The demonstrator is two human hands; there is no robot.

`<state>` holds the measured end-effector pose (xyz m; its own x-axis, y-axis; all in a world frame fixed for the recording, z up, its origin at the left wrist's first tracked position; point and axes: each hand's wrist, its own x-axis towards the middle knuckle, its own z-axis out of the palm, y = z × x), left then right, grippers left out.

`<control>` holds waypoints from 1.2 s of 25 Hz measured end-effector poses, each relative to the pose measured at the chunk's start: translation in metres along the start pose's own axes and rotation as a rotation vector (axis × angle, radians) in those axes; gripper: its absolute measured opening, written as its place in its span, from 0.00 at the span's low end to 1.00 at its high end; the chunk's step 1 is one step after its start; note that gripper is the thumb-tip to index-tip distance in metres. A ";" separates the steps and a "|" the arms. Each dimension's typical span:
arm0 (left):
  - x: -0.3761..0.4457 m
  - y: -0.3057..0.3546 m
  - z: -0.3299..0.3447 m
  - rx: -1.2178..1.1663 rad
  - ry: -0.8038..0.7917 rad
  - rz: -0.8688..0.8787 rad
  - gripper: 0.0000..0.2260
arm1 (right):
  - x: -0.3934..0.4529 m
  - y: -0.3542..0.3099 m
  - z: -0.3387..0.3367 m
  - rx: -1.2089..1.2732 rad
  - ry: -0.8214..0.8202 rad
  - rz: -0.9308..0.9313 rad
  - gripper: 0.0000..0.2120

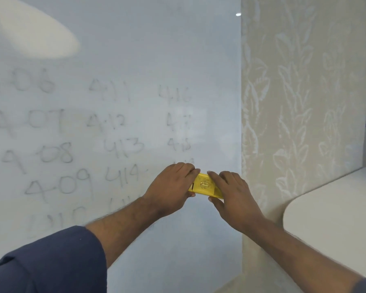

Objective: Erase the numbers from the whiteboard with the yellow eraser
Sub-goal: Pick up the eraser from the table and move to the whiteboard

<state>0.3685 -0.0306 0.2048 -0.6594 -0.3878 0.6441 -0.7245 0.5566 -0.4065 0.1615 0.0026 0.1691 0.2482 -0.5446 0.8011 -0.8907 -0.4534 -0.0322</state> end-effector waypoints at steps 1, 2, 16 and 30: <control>-0.005 -0.008 -0.007 0.018 0.005 -0.008 0.26 | 0.006 -0.008 0.003 0.015 0.008 -0.016 0.28; -0.011 -0.016 -0.013 0.036 0.009 -0.018 0.26 | 0.013 -0.017 0.005 0.029 0.017 -0.032 0.28; -0.123 -0.120 -0.112 0.311 0.057 -0.193 0.27 | 0.098 -0.172 0.041 0.219 0.095 -0.288 0.27; -0.235 -0.194 -0.215 0.486 0.051 -0.335 0.28 | 0.140 -0.334 0.051 0.363 0.168 -0.474 0.28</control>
<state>0.7071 0.1108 0.2712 -0.3766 -0.4420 0.8141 -0.9085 0.0045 -0.4178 0.5132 0.0411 0.2617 0.4957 -0.1195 0.8603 -0.5044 -0.8459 0.1732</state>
